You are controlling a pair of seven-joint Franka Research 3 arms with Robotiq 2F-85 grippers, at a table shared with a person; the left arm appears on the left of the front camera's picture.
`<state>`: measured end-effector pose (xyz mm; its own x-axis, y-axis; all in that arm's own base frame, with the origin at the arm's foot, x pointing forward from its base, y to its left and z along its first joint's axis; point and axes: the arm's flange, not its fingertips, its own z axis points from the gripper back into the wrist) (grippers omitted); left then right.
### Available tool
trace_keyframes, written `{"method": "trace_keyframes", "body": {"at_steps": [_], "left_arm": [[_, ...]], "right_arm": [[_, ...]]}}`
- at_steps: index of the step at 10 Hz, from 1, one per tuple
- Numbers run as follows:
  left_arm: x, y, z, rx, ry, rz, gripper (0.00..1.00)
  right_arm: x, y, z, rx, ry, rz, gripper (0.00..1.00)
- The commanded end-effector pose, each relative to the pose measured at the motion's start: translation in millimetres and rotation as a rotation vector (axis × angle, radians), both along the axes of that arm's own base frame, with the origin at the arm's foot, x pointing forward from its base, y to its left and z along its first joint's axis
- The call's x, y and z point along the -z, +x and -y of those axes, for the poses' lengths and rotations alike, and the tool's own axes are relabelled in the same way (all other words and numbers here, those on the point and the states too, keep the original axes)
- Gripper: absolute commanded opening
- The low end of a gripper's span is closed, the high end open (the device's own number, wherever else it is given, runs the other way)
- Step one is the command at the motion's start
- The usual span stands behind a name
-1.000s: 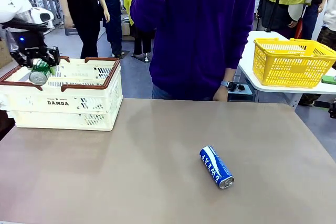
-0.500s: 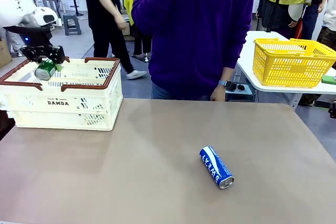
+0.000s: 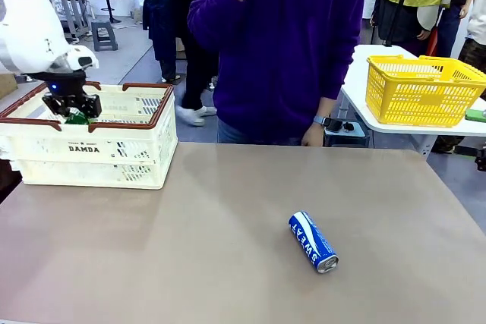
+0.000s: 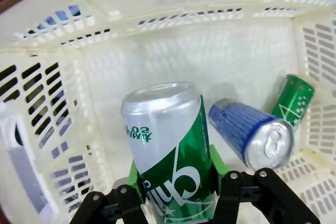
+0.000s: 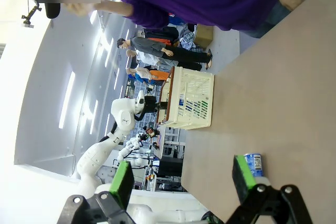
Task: Place the drinks into the Shopping basket.
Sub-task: Pick up one drink and place it into the Shopping basket.
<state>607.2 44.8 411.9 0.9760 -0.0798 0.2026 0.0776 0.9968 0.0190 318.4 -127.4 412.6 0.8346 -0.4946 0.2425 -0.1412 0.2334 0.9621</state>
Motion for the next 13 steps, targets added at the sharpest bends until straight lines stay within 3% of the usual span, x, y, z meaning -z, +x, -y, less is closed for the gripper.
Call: {"method": "trace_keyframes", "body": {"at_steps": [1, 3, 4, 5, 10, 12, 13], "left_arm": [[-1, 9, 3, -0.002, 0.016, -0.016, 0.00], [1, 12, 4, -0.026, 0.030, -0.025, 0.04], [1, 12, 4, -0.028, 0.032, -0.020, 0.61], [0, 12, 4, -0.040, 0.036, -0.019, 1.00], [-25, -4, -3, -0.061, 0.003, 0.031, 1.00], [-66, -39, -4, -0.032, -0.135, -0.026, 1.00], [-88, -67, -4, 0.078, -0.212, -0.045, 1.00]], "right_arm": [[-3, 1, 0, 0.001, 0.013, 0.006, 1.00], [-3, 1, 0, 0.001, 0.013, 0.006, 1.00], [-3, 1, 0, 0.001, 0.013, 0.006, 1.00], [-3, 1, 0, 0.001, 0.013, 0.006, 1.00], [-3, 1, 0, 0.001, 0.013, 0.006, 1.00], [-3, 1, 0, 0.001, 0.013, 0.006, 1.00], [-3, 1, 0, 0.001, 0.013, 0.006, 1.00]]}}
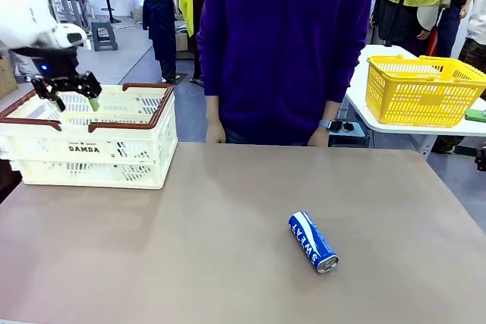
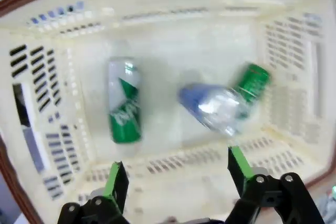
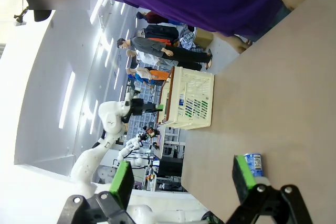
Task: Place the drinks into the Shopping basket.
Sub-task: Pick up one drink and place it into the Shopping basket.
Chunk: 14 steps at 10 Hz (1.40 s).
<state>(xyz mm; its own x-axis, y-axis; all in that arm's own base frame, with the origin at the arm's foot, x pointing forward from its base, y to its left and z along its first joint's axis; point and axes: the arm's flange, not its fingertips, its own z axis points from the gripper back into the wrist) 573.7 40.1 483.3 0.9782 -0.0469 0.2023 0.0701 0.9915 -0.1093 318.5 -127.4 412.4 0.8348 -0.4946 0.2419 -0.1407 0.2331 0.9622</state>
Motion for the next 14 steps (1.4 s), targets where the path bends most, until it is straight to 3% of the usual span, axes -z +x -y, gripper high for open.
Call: {"method": "trace_keyframes", "body": {"at_steps": [1, 3, 5, 6, 8, 10, 11, 14], "left_arm": [[-32, -62, -15, 0.145, -0.171, -0.113, 1.00], [-48, -118, -41, 0.310, -0.555, -0.104, 1.00], [-32, -165, -92, 0.386, -0.885, -0.035, 1.00], [-16, -189, -122, 0.389, -1.077, 0.034, 1.00], [23, -224, -174, 0.287, -1.348, 0.130, 1.00], [43, -232, -199, 0.127, -1.341, 0.120, 1.00], [28, -251, -181, 0.271, -1.307, 0.140, 1.00], [28, -251, -181, 0.271, -1.307, 0.140, 1.00]], "right_arm": [[-3, 1, 0, 0.001, 0.012, 0.006, 1.00], [-3, 1, 0, 0.001, 0.012, 0.006, 1.00], [-3, 1, 0, 0.001, 0.012, 0.006, 1.00], [-3, 1, 0, 0.001, 0.012, 0.006, 1.00], [-3, 1, 0, 0.001, 0.012, 0.006, 1.00], [-3, 1, 0, 0.001, 0.012, 0.006, 1.00], [-3, 1, 0, 0.001, 0.012, 0.006, 1.00], [-3, 1, 0, 0.001, 0.012, 0.006, 1.00]]}}
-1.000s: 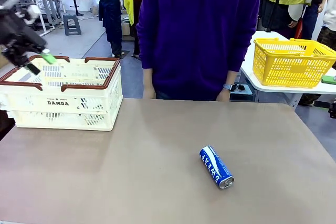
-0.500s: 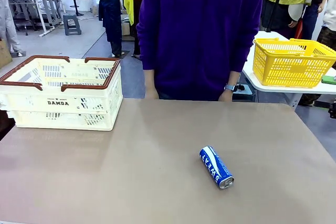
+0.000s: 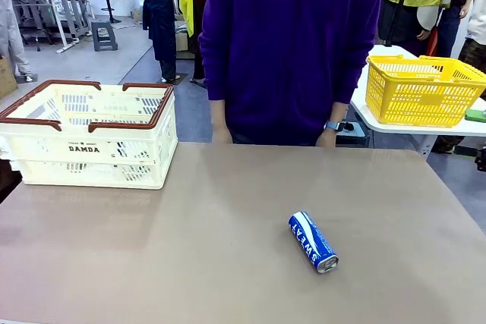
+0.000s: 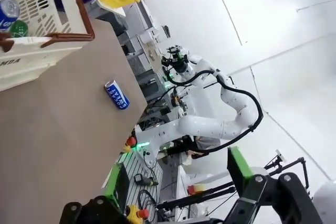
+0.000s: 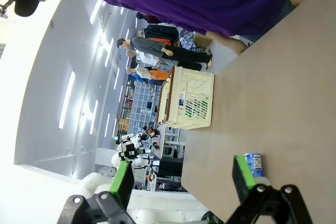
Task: Place the drinks into the Shopping basket.
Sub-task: Pick up one drink and place it into the Shopping basket.
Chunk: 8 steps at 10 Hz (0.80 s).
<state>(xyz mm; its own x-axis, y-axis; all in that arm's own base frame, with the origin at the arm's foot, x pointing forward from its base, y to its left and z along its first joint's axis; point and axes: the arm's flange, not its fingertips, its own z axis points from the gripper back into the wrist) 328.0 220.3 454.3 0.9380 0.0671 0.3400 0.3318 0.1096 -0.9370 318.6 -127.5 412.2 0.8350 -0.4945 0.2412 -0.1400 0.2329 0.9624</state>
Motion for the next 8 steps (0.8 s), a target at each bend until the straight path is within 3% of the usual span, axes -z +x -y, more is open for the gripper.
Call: {"method": "trace_keyframes", "body": {"at_steps": [1, 8], "left_arm": [[-1.5, -4.8, -1.4, -0.005, 0.009, 0.003, 1.00], [-1.5, -4.8, -1.4, -0.005, 0.009, 0.003, 1.00]], "right_arm": [[-3.6, 0.5, -0.6, 0.001, 0.012, 0.007, 1.00], [-3.6, 0.5, -0.6, 0.001, 0.012, 0.007, 1.00]]}}
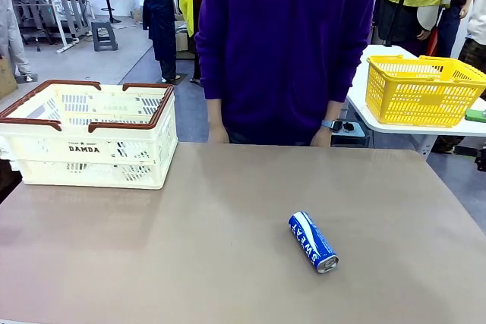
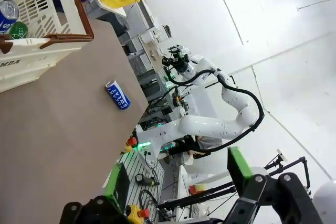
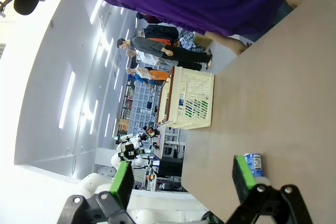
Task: Place the drinks into the Shopping basket.
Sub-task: Pick up one drink and place it into the Shopping basket.
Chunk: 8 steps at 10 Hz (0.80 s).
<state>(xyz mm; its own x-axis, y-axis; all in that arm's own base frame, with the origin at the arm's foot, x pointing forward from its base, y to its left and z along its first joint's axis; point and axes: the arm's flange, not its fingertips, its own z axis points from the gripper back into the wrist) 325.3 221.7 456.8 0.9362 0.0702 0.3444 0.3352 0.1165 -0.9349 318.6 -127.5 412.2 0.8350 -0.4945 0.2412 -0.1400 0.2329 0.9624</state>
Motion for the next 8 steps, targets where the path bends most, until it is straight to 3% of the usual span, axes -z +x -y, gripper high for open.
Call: {"method": "trace_keyframes", "body": {"at_steps": [1, 7, 8], "left_arm": [[1, -2, 0, 0.000, 0.004, -0.001, 1.00], [0, 0, 0, 0.000, 0.000, 0.000, 1.00], [-36, 3, 36, 0.014, 0.148, -0.094, 1.00]], "right_arm": [[-4, 0, -1, 0.001, 0.012, 0.007, 1.00], [-4, 0, -1, 0.001, 0.012, 0.007, 1.00], [-4, 0, -1, 0.001, 0.012, 0.007, 1.00]]}}
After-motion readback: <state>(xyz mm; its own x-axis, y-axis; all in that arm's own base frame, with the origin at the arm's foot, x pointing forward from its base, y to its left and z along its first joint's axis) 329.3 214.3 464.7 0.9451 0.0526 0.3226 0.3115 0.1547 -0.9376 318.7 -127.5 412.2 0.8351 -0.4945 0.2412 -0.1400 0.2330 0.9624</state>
